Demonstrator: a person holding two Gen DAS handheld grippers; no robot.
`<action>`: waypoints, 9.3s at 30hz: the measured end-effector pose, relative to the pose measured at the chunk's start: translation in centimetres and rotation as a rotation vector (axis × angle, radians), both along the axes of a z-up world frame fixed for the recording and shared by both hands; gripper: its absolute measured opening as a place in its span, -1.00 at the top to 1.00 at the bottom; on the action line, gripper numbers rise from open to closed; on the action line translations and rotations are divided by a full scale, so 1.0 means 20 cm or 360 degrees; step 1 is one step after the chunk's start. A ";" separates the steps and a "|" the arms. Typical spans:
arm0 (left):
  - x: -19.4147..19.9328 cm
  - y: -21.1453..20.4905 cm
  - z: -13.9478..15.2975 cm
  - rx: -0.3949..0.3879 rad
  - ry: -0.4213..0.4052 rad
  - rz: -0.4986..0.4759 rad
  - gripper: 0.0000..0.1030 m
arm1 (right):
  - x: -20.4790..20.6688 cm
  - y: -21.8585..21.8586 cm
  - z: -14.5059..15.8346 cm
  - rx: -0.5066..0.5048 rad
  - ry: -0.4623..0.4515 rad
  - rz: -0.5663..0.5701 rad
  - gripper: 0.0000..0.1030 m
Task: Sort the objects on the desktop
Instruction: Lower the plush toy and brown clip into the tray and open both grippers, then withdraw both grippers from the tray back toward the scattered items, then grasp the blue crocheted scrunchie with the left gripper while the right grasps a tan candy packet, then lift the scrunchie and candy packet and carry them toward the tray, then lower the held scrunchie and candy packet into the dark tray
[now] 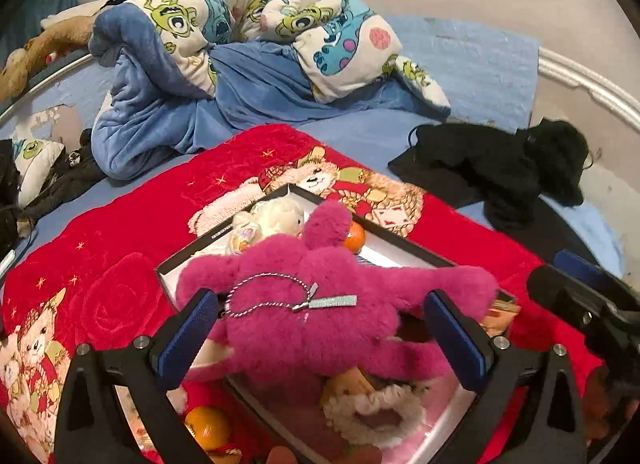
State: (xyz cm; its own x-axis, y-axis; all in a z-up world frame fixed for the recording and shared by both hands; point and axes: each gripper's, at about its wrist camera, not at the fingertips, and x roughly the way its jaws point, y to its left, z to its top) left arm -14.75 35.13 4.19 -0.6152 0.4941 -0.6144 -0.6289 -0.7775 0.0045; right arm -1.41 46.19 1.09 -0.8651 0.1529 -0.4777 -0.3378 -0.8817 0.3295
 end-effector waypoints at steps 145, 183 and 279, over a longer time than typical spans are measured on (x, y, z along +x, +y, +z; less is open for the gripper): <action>0.21 -1.56 -0.41 0.0004 -0.0059 0.0842 0.70 | -0.33 -1.23 -0.33 0.0321 -0.0305 0.0754 0.36; 0.55 -0.75 -0.22 0.0112 -0.0098 0.0397 0.70 | 0.04 -0.61 -0.09 0.0195 -0.0108 0.0541 0.36; 0.17 -0.20 -0.42 0.0166 0.0030 0.0134 0.70 | -0.13 -0.31 -0.30 0.0335 -0.0216 0.0321 0.34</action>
State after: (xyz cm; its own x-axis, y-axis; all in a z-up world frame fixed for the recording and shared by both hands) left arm -11.32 31.22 -4.24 -0.6684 0.5006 -0.5502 -0.5617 -0.8246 -0.0678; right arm -3.96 39.99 -4.92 -0.8184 0.0927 -0.5671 -0.1778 -0.9793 0.0965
